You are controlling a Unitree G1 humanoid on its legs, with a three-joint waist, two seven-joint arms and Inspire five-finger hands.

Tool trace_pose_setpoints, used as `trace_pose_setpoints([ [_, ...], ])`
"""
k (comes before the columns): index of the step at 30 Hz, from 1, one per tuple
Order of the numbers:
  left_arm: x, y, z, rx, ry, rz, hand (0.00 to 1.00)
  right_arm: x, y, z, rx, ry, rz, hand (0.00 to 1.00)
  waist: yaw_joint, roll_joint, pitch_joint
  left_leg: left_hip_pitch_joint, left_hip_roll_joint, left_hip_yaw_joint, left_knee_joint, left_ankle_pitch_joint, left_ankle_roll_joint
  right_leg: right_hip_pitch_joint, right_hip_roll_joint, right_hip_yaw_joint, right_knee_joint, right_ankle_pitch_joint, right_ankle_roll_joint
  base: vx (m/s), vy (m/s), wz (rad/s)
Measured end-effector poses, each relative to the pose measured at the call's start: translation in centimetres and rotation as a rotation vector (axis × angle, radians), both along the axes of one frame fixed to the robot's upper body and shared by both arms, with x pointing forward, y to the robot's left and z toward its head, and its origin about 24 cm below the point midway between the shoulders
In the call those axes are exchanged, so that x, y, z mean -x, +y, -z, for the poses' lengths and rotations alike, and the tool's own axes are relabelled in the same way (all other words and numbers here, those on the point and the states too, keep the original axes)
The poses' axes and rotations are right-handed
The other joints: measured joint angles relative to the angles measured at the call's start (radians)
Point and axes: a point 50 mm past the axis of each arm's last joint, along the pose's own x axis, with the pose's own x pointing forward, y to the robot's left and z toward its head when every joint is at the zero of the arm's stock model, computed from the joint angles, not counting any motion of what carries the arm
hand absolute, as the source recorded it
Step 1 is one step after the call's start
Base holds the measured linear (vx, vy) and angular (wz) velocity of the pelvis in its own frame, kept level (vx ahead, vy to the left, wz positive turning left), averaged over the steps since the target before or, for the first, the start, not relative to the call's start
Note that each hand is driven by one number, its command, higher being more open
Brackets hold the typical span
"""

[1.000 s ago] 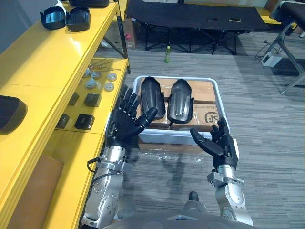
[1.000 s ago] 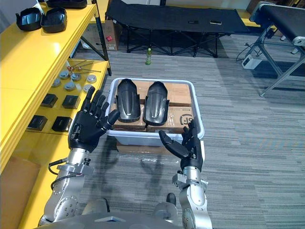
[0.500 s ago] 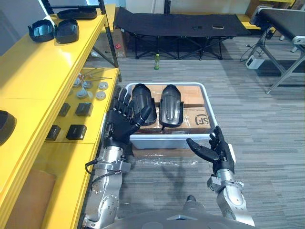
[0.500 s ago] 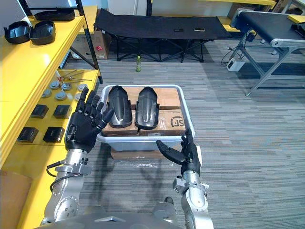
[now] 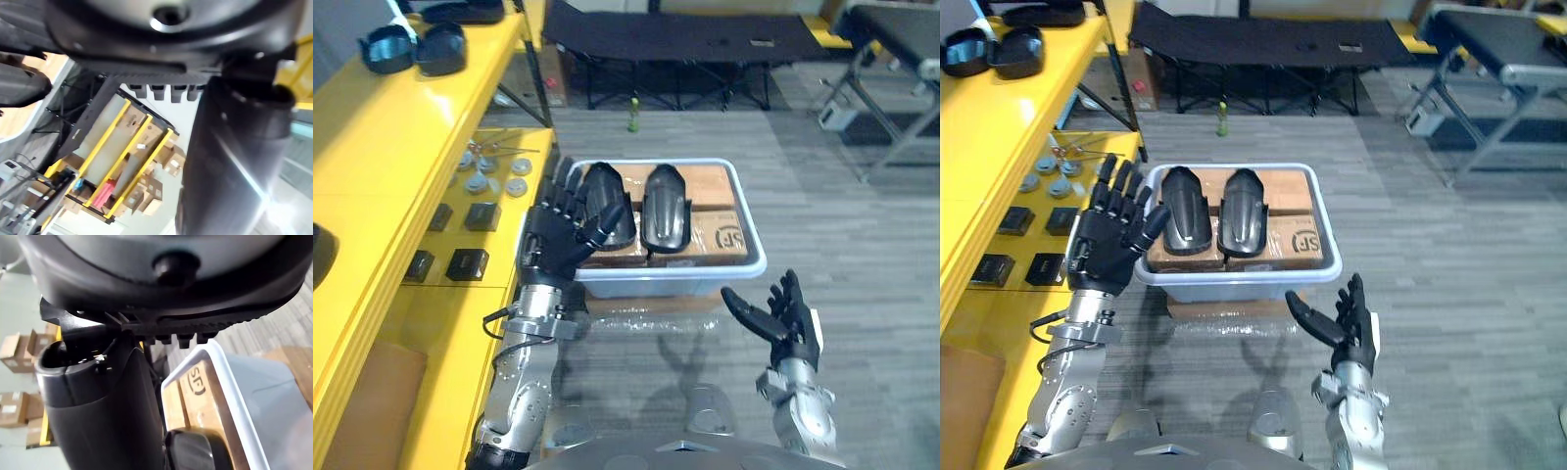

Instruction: Walk over and take three plastic housings, then place them on the shelf

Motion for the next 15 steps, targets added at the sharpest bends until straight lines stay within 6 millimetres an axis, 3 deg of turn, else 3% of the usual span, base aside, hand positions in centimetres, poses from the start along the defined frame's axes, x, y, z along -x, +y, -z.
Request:
trace_pose_setpoints([
  [2, -0.1, 0.2, 0.3, 0.018, 0.017, -0.012, 1.00, -0.9, 0.9, -0.8, -0.019, -0.051, -0.059, 1.00, 0.018, -0.014, -0.012, -0.008, 0.026, -0.006, -0.020, 0.013, -0.019, 0.014, 0.018, -0.047, -0.021, -0.074, 0.013, 0.05, -0.244, 0.17],
  [3, -0.1, 0.2, 0.6, 0.016, 0.034, -0.012, 1.00, -1.1, 1.0, -1.1, -0.026, -0.066, -0.069, 1.00, 0.016, -0.004, -0.012, -0.013, 0.032, -0.011, -0.031, 0.033, -0.007, 0.023, 0.027, -0.066, -0.032, -0.075, 0.011, 0.05, -0.210, 0.50],
  [4, -0.2, 0.2, 1.7, 0.008, 0.082, -0.010, 1.00, -1.3, 1.1, -1.4, -0.023, -0.082, -0.086, 1.00, 0.006, -0.001, -0.015, -0.029, 0.035, 0.005, -0.025, 0.084, 0.054, 0.046, 0.029, -0.098, -0.059, -0.074, 0.003, 0.05, -0.128, 0.62],
  [6, 0.1, -0.2, 3.3, 0.002, 0.166, 0.009, 1.00, -1.5, 0.7, -1.6, 0.000, -0.087, -0.098, 1.00, -0.008, 0.018, -0.016, -0.037, 0.058, 0.069, -0.015, 0.135, 0.106, 0.112, 0.038, -0.158, -0.114, -0.061, -0.016, 0.06, -0.217, 0.74],
  [8, 0.5, -1.0, 4.5, 0.022, 0.224, 0.031, 1.00, -1.6, -0.1, -2.0, 0.036, -0.093, -0.099, 1.00, -0.001, 0.044, -0.024, -0.038, 0.073, 0.128, -0.031, 0.146, 0.095, 0.147, 0.052, -0.194, -0.162, -0.048, -0.038, 0.05, -0.145, 0.50],
  [9, 0.9, -1.3, 4.7, 0.025, 0.228, 0.049, 1.00, -2.0, -0.8, -2.4, 0.064, -0.106, -0.084, 1.00, 0.010, 0.064, -0.026, -0.033, 0.038, 0.138, -0.053, 0.126, 0.064, 0.148, 0.039, -0.191, -0.184, -0.037, -0.038, 0.04, -0.005, 0.13],
  [10, 1.0, -1.3, 4.7, 0.023, 0.227, 0.053, 1.00, -2.0, -0.9, -2.5, 0.067, -0.107, -0.079, 1.00, 0.014, 0.066, -0.027, -0.031, 0.026, 0.138, -0.067, 0.123, 0.060, 0.146, 0.036, -0.190, -0.187, -0.034, -0.038, 0.03, 0.066, -0.06],
  [11, 1.1, -1.3, 4.7, 0.020, 0.221, 0.059, 1.00, -2.2, -1.0, -2.6, 0.072, -0.111, -0.067, 1.00, 0.028, 0.069, -0.029, -0.003, -0.018, 0.125, -0.141, 0.130, 0.046, 0.135, 0.029, -0.180, -0.198, -0.020, -0.036, 0.02, 0.083, -0.14],
  [12, 1.3, -1.1, 4.4, 0.024, 0.211, 0.050, 1.00, -2.3, -0.9, -2.6, 0.070, -0.116, -0.064, 1.00, 0.037, 0.063, -0.026, 0.027, -0.049, 0.115, -0.216, 0.170, 0.030, 0.121, 0.013, -0.172, -0.202, -0.002, -0.032, 0.01, 0.085, -0.13],
  [15, 1.6, -1.0, 3.1, 0.034, 0.151, 0.059, 1.00, -2.4, -0.1, -2.5, 0.048, -0.116, -0.082, 1.00, 0.050, 0.047, -0.018, 0.038, -0.091, 0.125, -0.280, 0.199, 0.046, 0.089, -0.018, -0.156, -0.217, 0.032, -0.032, -0.02, 0.145, -0.12],
])
